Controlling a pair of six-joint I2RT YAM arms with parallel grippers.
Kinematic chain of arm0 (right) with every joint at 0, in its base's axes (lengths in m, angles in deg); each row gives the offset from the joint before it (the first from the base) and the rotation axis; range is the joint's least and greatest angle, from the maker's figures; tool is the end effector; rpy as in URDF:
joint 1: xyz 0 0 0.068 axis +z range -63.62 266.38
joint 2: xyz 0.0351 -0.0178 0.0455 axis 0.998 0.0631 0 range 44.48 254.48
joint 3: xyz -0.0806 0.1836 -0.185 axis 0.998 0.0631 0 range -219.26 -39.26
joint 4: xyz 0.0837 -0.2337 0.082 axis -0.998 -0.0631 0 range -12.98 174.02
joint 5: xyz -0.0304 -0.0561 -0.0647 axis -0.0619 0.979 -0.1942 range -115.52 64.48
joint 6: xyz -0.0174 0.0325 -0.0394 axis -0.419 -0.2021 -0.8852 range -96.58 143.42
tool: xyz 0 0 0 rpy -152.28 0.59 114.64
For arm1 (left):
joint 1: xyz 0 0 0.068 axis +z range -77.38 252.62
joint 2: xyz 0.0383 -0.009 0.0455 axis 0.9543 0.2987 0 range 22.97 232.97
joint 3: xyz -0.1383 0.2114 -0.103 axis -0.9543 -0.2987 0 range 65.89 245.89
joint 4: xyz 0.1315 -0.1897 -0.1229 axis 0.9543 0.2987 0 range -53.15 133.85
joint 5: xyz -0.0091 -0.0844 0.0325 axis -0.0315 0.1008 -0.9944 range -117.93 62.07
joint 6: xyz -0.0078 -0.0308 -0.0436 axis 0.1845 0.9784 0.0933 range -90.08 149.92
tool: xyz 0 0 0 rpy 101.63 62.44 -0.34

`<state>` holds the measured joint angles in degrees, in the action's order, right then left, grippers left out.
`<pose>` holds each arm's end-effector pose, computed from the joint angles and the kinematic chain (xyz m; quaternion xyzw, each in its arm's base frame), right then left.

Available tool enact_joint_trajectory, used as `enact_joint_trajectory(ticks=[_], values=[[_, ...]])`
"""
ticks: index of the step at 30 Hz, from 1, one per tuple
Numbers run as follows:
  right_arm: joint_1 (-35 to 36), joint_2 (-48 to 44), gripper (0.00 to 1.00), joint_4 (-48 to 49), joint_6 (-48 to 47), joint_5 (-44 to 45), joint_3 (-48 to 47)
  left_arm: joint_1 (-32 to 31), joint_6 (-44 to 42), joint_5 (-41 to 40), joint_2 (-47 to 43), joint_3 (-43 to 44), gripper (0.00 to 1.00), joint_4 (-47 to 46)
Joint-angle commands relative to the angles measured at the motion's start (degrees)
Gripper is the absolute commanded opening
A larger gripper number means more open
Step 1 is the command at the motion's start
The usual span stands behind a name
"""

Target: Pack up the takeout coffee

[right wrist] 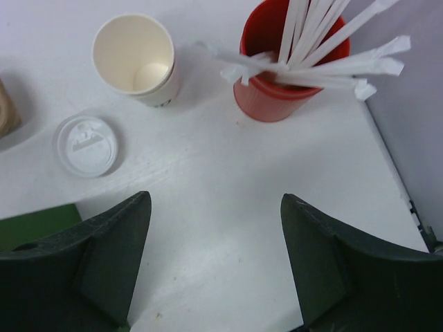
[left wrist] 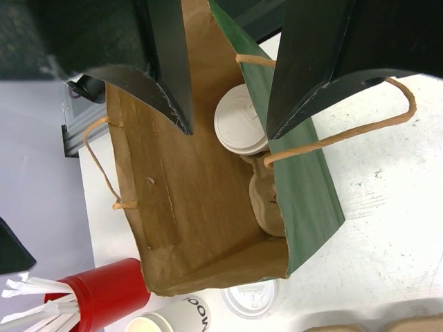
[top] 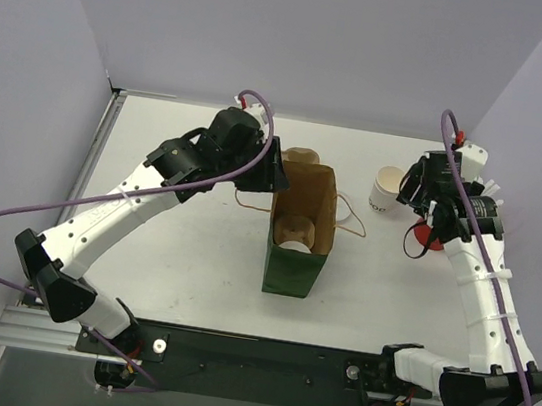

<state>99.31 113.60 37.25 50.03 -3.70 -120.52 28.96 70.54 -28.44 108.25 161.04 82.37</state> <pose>0.2376 0.0410 0.4094 0.1909 0.8528 -0.0035 0.4861 0.2307 -0.2197 0.4139 0.0216 0.8893 -0.3035 0.3414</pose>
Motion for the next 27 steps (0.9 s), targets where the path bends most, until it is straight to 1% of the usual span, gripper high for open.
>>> enact_joint_trajectory(ticks=[1,2,3,4,6,8,9,12,17,21,27], values=[[-1.68,0.40,0.68,17.21,-9.55,7.00,4.43,1.03,-2.04,2.88,-3.18,0.56,0.56,-4.03],[-2.11,0.75,0.67,19.49,-12.78,7.00,5.13,1.47,-2.21,2.97,-3.36,0.56,0.56,-4.12],[-2.38,1.19,0.66,22.82,-13.86,7.09,5.92,1.73,-2.21,3.06,-3.53,0.38,0.56,-4.21],[-2.56,2.76,0.62,23.99,-15.00,7.27,5.84,1.91,-2.30,3.24,-4.15,0.30,0.56,-4.47],[-3.08,5.13,0.59,27.58,-18.07,8.06,5.32,2.70,-2.30,3.85,-4.41,-0.06,0.56,-4.82],[-3.52,7.16,0.57,29.00,-19.57,8.06,4.27,3.14,-2.39,4.46,-4.85,-0.23,0.56,-5.17],[-3.70,9.60,0.57,29.27,-21.41,8.49,2.35,3.40,-2.48,4.47,-4.94,-0.06,0.56,-5.09],[-3.79,13.04,0.55,28.83,-24.14,11.13,0.14,4.02,-2.74,4.64,-5.12,0.21,0.56,-4.65],[-4.93,14.81,0.54,29.27,-26.26,11.75,-1.10,4.99,-3.09,5.17,-5.73,-0.06,0.56,-4.47],[-5.11,15.60,0.51,29.27,-28.10,13.41,-1.19,5.43,-3.09,5.61,-5.82,-0.32,0.57,-4.82],[-5.19,15.60,0.40,30.42,-29.42,14.65,0.48,5.69,-2.92,6.67,-5.56,-0.58,0.57,-5.61]])
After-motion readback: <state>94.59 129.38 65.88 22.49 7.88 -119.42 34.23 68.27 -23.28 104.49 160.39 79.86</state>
